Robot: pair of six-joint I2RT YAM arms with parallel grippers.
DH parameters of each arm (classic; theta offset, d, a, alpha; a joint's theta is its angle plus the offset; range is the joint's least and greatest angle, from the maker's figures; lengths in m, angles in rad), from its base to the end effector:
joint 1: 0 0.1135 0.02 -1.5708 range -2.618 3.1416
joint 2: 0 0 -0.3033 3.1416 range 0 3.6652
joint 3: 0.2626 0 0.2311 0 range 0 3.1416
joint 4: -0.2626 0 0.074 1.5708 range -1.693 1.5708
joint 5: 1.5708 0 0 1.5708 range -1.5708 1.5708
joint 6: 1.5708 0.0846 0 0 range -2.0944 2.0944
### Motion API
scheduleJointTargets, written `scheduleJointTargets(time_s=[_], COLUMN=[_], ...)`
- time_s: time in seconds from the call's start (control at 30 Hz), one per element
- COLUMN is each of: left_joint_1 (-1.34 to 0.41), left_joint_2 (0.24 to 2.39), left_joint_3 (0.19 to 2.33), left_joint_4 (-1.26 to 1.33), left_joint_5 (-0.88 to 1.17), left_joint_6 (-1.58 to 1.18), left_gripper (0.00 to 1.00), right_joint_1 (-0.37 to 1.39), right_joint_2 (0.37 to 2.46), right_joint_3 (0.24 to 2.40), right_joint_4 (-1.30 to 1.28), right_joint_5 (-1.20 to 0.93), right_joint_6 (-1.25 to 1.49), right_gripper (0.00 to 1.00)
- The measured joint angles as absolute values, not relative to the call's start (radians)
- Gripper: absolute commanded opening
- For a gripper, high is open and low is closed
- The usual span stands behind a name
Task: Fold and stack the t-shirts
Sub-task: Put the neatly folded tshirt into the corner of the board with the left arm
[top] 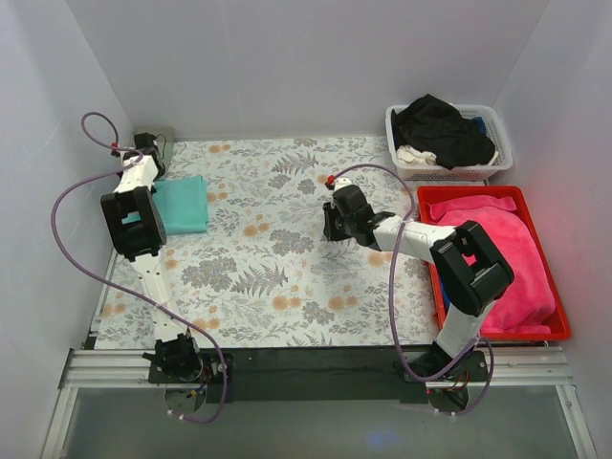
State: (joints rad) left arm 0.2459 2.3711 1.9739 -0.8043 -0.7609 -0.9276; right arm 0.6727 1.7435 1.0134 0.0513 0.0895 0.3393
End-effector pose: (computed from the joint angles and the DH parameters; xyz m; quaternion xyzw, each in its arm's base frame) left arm 0.4858 0.1821 0.1676 -0.5621 0.7223 0.2870 0.2827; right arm 0.3188 0.2443 0.2088 -0.1305 0.8920 0.1736 0.3965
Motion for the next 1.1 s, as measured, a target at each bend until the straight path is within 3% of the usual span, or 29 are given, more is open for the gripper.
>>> scheduleJointTargets(time_s=[0.23,0.5,0.63,0.9,1.1], left_joint_1=[0.314,0.320,0.312,0.258,0.191], left_joint_2=[2.398,2.396,2.351,2.062,2.024], left_joint_3=[2.061,2.116,2.070,1.877,1.810], left_joint_4=[-0.812,-0.838,-0.812,-0.720,-0.680], left_joint_5=[-0.787,-0.721,-0.656,-0.480,-0.360], left_joint_6=[-0.960,-1.007,-1.022,-1.024,-1.080], left_gripper=[0.00,0.43,0.49,0.51,0.50], right_joint_1=[0.673,0.683,0.687,0.690,0.690], right_joint_2=[1.795,1.824,1.824,1.824,1.807], right_joint_3=[1.090,1.122,1.122,1.099,1.077], right_joint_4=[0.050,0.046,0.046,0.047,0.046], right_joint_5=[0.076,0.075,0.075,0.075,0.077], right_joint_6=[0.347,0.353,0.353,0.356,0.357], right_gripper=[0.26,0.26,0.26,0.25,0.25])
